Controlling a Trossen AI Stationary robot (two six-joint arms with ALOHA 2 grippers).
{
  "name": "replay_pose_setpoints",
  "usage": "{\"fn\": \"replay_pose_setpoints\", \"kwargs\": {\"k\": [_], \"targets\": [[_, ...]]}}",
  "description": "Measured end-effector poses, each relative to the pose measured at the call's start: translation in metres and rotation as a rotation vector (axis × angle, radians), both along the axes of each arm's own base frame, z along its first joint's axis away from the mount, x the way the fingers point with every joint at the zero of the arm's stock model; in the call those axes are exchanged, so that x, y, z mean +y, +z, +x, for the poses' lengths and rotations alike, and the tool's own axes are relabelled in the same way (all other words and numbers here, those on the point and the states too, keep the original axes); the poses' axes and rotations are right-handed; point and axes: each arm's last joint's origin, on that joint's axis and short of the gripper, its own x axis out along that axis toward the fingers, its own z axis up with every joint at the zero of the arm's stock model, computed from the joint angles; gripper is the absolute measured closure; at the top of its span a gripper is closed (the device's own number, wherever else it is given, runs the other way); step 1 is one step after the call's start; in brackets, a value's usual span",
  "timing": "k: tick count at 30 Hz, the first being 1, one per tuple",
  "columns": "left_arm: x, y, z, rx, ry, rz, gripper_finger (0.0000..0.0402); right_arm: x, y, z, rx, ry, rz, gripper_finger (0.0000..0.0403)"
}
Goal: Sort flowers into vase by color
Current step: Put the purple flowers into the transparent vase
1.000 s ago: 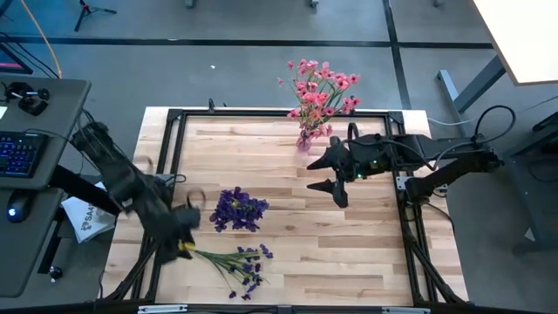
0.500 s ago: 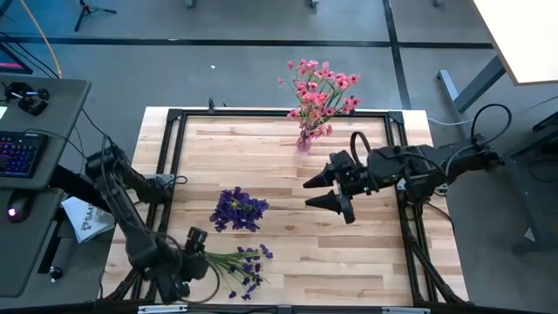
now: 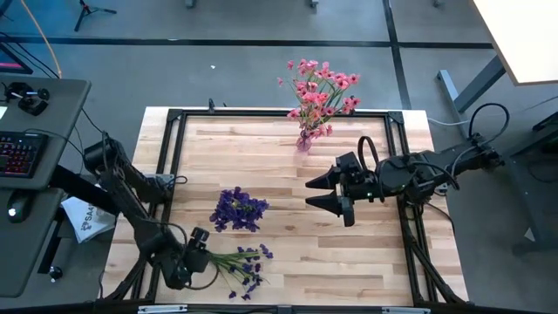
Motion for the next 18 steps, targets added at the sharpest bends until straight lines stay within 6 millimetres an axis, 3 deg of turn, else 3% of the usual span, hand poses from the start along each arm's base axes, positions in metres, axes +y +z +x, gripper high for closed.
{"fn": "replay_pose_setpoints", "kwargs": {"k": [6, 18], "targets": [[0.012, -0.022, 0.009, 0.02, 0.034, -0.036, 0.0216, 0.0, 0.0, 0.0, 0.0, 0.009, -0.047, 0.0149], [0.019, -0.045, 0.032, 0.099, 0.094, -0.039, 0.0218, 0.002, -0.003, -0.001, 0.019, 0.094, -0.084, 0.0149]]}}
